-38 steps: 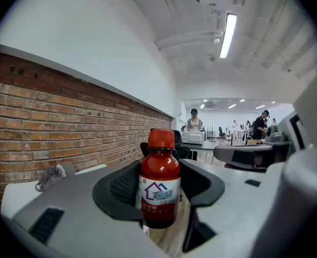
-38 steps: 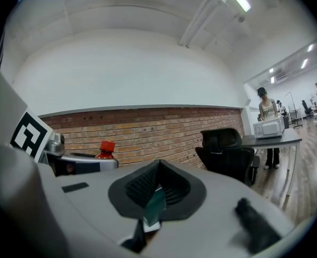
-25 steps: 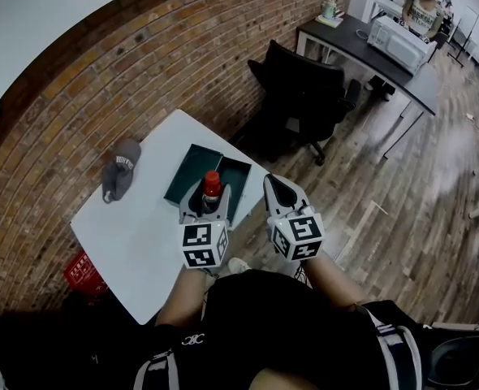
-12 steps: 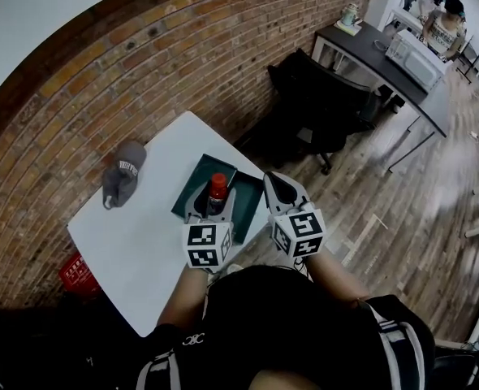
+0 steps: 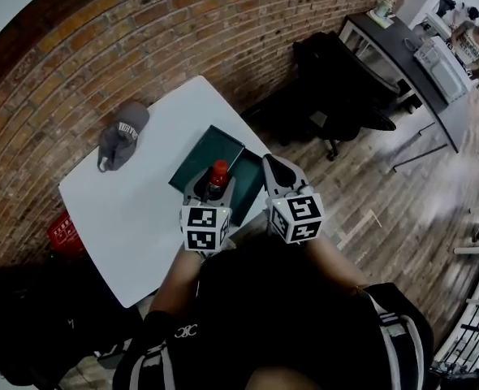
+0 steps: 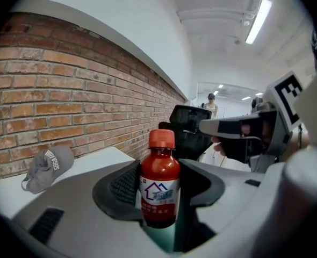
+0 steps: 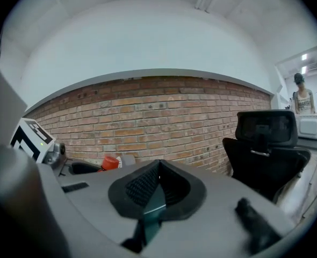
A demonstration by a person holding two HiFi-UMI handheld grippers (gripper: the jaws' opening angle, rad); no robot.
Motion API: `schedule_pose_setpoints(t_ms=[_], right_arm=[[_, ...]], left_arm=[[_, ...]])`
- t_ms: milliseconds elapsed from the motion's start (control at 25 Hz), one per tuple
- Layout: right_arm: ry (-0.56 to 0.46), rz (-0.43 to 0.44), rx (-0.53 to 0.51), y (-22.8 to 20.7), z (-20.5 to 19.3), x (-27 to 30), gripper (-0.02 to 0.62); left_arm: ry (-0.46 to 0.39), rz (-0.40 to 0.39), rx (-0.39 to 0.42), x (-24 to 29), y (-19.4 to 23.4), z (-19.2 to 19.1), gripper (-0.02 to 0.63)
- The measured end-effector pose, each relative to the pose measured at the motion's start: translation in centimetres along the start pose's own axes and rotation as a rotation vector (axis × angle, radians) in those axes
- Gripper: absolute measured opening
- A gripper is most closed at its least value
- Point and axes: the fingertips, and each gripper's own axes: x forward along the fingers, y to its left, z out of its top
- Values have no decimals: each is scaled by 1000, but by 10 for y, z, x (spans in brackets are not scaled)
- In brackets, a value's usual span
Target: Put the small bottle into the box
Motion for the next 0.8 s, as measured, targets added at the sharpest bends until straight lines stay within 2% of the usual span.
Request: schedule_pose_setpoints(t_ms=[200,360,680,800], right_arm=[[30,22,-9,-10,-7,6,26],[50,26,-8,-16,-16,9,26],[90,-4,11,-34,-32,5,26],[98,-27,19,-42,-37,0,26]], left_arm=[[83,5,-6,14,-4,-22,227],[152,-13,23,29,-8,-41,227],[379,-87,78,65,-29,-98,227],[415,-94,93,76,-31,-105,227]])
